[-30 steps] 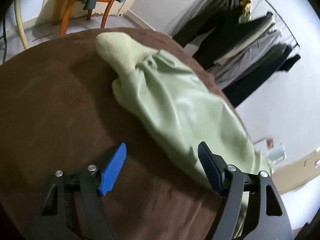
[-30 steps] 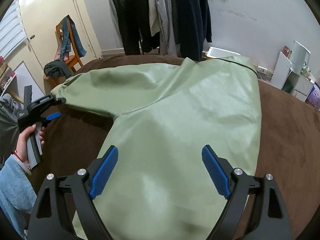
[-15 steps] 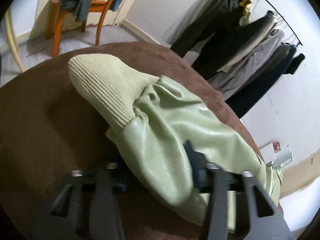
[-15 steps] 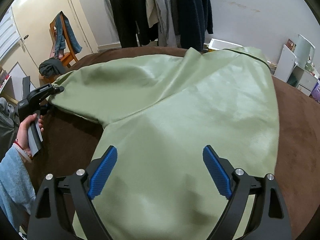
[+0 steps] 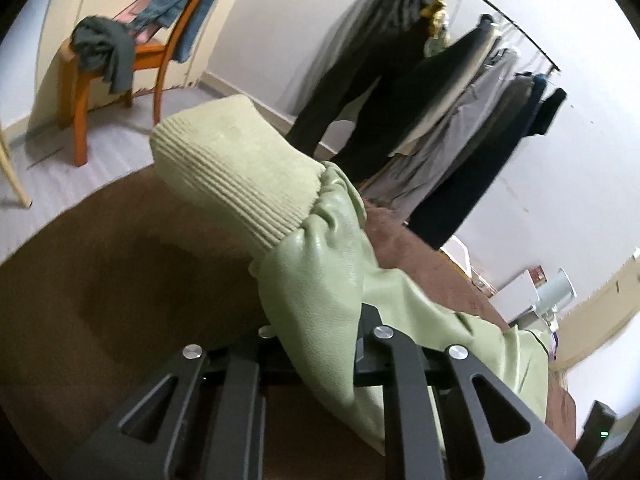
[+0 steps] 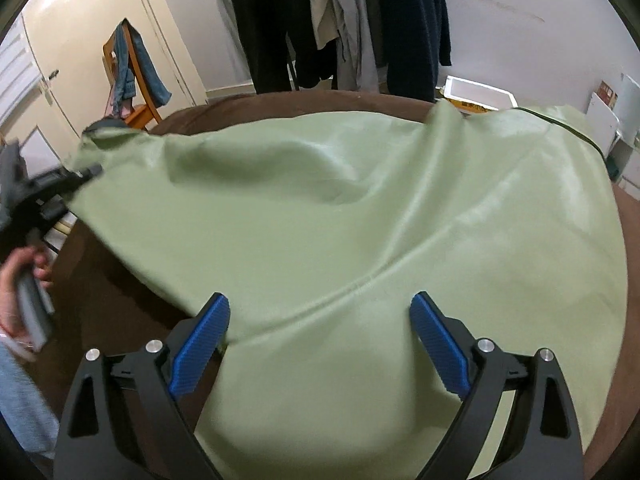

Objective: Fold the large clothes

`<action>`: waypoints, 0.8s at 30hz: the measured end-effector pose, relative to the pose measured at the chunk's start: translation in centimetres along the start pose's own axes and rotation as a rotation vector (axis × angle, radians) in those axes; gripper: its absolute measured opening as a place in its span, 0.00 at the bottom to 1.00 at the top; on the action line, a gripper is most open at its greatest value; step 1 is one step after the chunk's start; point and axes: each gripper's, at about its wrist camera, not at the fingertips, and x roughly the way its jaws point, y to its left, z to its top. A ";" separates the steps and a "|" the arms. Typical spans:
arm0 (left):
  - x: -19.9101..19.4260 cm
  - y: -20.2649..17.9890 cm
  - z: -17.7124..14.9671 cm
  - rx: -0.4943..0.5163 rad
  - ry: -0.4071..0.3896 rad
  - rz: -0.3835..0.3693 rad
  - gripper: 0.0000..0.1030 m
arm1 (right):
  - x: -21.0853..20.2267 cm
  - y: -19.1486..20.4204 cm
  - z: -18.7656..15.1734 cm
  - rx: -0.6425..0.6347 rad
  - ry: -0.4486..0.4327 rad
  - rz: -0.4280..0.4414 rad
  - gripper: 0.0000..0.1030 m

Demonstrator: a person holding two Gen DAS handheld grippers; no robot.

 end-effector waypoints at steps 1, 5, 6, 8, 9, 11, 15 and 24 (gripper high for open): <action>-0.1 -0.4 0.2 0.014 -0.002 -0.008 0.16 | 0.9 0.1 -0.2 -0.016 0.019 -0.016 0.90; -0.3 -1.9 0.5 0.056 -0.006 -0.039 0.16 | 2.6 0.5 -1.1 -0.056 0.028 -0.063 0.90; -0.4 -2.1 0.5 0.062 -0.009 -0.043 0.16 | 2.6 0.6 -1.3 -0.061 0.023 -0.070 0.90; -0.6 -2.4 0.6 0.065 -0.014 -0.056 0.16 | 2.6 0.5 -1.4 -0.058 0.020 -0.070 0.90; -0.6 -2.5 0.7 0.064 -0.019 -0.061 0.16 | 2.6 0.4 -1.4 -0.056 0.020 -0.067 0.90; -0.9 -2.8 0.8 0.072 -0.021 -0.071 0.16 | 2.6 0.4 -1.5 -0.056 0.020 -0.068 0.90; -1.7 -4.0 1.0 0.098 -0.034 -0.091 0.16 | 2.8 0.4 -1.5 -0.055 0.013 -0.069 0.90; -5.5 -10.5 2.1 0.254 -0.087 -0.231 0.16 | -2.8 -3.1 -2.3 0.108 -0.075 -0.018 0.90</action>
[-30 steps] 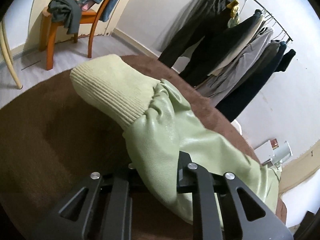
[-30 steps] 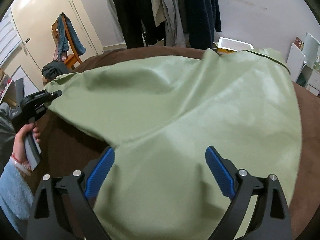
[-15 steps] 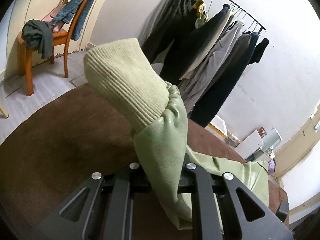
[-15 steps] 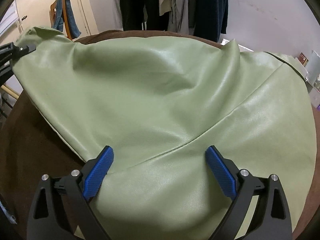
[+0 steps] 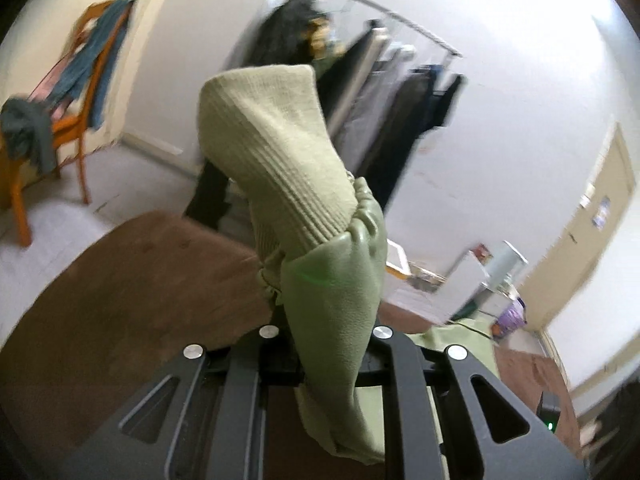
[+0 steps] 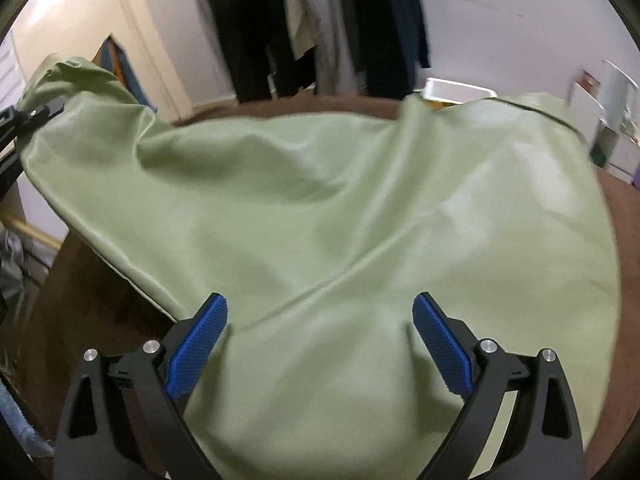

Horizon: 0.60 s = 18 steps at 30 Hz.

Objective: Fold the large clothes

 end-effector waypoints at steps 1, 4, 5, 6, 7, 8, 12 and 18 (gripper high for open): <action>-0.2 -1.0 0.2 0.025 -0.003 -0.019 0.16 | -1.1 -0.8 -0.2 0.012 -0.014 -0.009 0.90; -0.8 -5.5 0.8 0.110 0.002 -0.106 0.16 | -3.9 -2.9 -0.8 0.040 -0.033 -0.043 0.90; -1.0 -6.7 0.9 0.132 0.004 -0.127 0.16 | -4.6 -3.5 -1.0 0.047 -0.034 -0.053 0.90; -1.3 -8.7 0.9 0.171 0.008 -0.163 0.16 | -5.6 -4.4 -1.2 0.059 -0.038 -0.067 0.90; -1.5 -10.1 0.9 0.197 0.010 -0.186 0.16 | -6.7 -5.2 -1.5 0.068 -0.041 -0.082 0.90; -1.8 -11.7 0.7 0.223 0.013 -0.216 0.16 | -7.7 -6.0 -1.8 0.073 -0.044 -0.099 0.90; -2.4 -17.1 -0.8 0.285 0.044 -0.348 0.16 | -11.8 -9.0 -3.2 0.083 -0.047 -0.184 0.90; -1.6 -25.1 -6.6 0.388 0.183 -0.529 0.16 | -18.4 -13.8 -5.5 0.140 -0.070 -0.278 0.90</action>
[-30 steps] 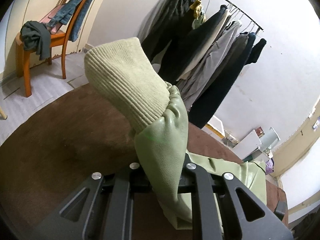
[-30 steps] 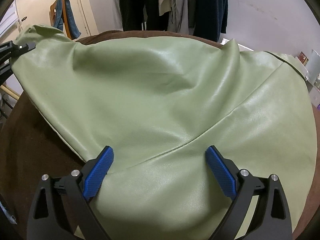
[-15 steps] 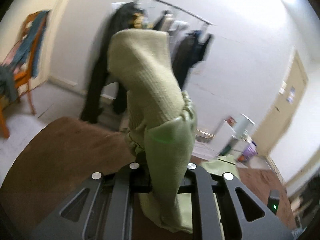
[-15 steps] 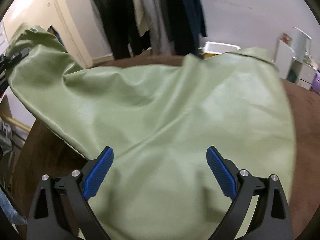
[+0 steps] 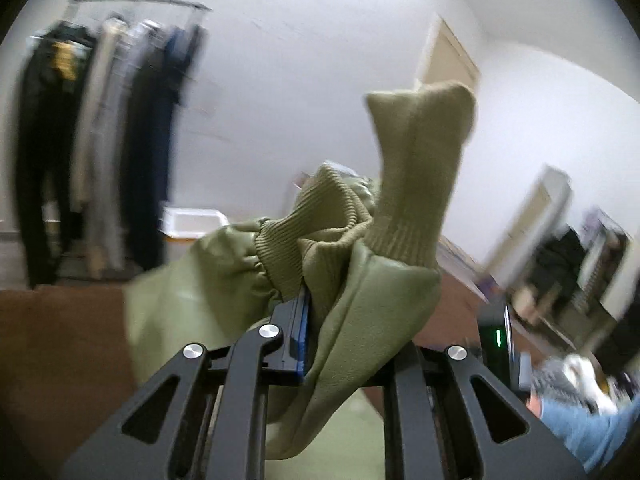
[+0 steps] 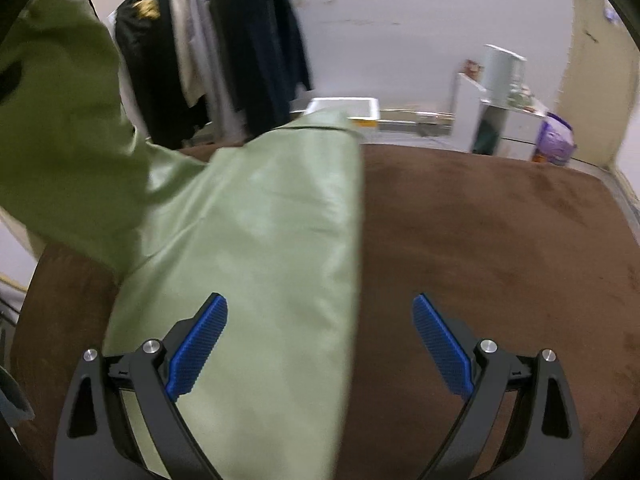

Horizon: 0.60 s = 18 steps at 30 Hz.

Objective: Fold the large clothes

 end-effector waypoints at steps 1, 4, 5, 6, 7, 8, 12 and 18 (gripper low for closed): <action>1.3 -1.3 -1.2 0.014 0.042 -0.036 0.16 | -0.5 -0.5 -0.2 0.003 -0.004 -0.016 0.90; 4.6 -4.4 -5.1 0.071 0.177 -0.110 0.16 | -2.0 -3.5 -0.8 0.022 -0.007 -0.064 0.90; 5.4 -5.2 -6.5 0.086 0.220 -0.126 0.16 | -2.3 -4.2 -1.0 0.027 -0.004 -0.074 0.90; 6.3 -5.8 -8.4 0.094 0.275 -0.142 0.16 | -2.6 -4.9 -1.3 0.030 0.001 -0.085 0.90; 6.7 -6.1 -9.7 0.092 0.311 -0.155 0.16 | -2.7 -5.3 -1.5 0.032 0.006 -0.090 0.90; 7.1 -6.1 -11.2 0.087 0.345 -0.166 0.16 | -2.9 -6.0 -1.8 0.033 0.012 -0.097 0.90; 7.7 -4.7 -15.2 0.058 0.442 -0.170 0.16 | -3.3 -7.0 -2.8 0.021 0.032 -0.115 0.90; 7.9 -4.5 -19.6 0.032 0.556 -0.234 0.16 | -2.3 -6.8 -3.9 0.024 0.071 -0.099 0.90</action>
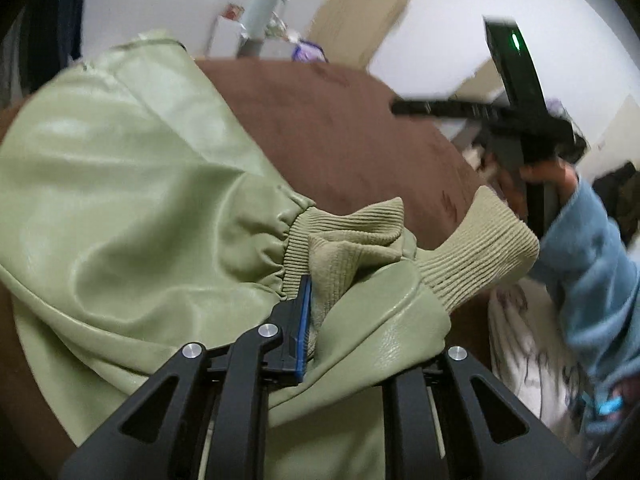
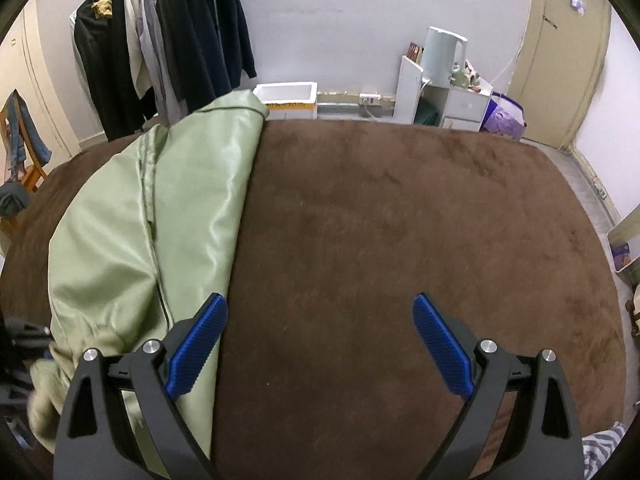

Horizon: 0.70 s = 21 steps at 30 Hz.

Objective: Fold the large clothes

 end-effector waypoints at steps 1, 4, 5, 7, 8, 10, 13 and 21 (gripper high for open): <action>0.6 -0.2 -0.6 0.013 0.026 -0.001 0.16 | 0.0 0.1 -0.1 0.000 0.002 0.002 0.90; 1.6 0.8 -1.6 -0.013 0.055 0.003 0.17 | 0.3 0.6 -0.4 -0.007 0.005 0.018 0.90; 2.0 1.4 -1.6 -0.030 0.054 -0.003 0.17 | 0.3 0.8 -0.4 -0.010 0.007 0.019 0.90; 2.3 1.5 -1.6 -0.037 0.053 -0.009 0.17 | 0.3 1.1 -0.5 -0.015 0.010 0.024 0.90; 2.2 1.4 -1.6 -0.029 0.049 -0.008 0.17 | 0.1 1.2 -0.5 -0.015 0.006 0.033 0.90; 2.3 1.1 -1.8 -0.017 0.049 -0.007 0.17 | -0.6 1.5 -0.6 -0.004 -0.023 0.104 0.90; 2.8 1.2 -2.2 -0.015 0.065 0.002 0.18 | -1.1 2.5 -0.8 -0.027 -0.038 0.152 0.90; 1.2 0.3 -1.6 -0.029 0.094 0.019 0.20 | -1.6 5.0 -1.4 -0.089 -0.020 0.230 0.90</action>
